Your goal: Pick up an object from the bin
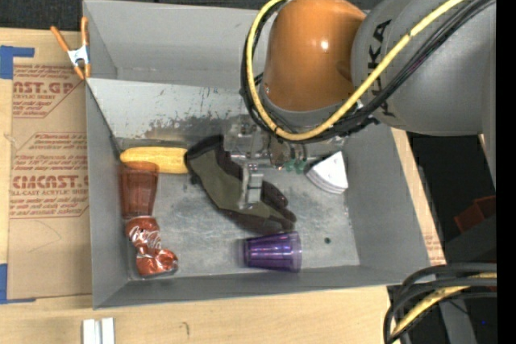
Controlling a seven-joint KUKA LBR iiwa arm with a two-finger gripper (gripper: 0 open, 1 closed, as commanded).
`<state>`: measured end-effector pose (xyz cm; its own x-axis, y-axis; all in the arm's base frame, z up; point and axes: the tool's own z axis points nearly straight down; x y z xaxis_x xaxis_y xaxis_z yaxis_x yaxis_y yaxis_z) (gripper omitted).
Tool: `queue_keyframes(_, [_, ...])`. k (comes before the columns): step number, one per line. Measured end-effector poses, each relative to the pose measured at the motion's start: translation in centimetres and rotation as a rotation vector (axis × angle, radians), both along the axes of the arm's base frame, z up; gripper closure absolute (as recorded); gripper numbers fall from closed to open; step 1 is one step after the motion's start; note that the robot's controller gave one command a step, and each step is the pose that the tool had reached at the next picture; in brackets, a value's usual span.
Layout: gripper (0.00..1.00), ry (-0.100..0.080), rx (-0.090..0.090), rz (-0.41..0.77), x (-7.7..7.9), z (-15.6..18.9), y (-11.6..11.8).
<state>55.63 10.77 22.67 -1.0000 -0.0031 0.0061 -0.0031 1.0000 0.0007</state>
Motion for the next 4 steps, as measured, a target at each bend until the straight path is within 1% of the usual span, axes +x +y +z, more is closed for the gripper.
queue_keyframes(1, [0.00,-0.008,0.001,-0.002,0.2,0.5,-0.1])
queue_keyframes(2, [0.00,-0.014,0.001,0.061,-0.4,-3.6,-2.1])
queue_keyframes(3, [0.00,-0.007,0.000,-0.014,-1.3,-7.3,-3.3])
queue_keyframes(4, [0.00,-0.005,0.000,-0.098,-1.1,-8.5,-4.1])
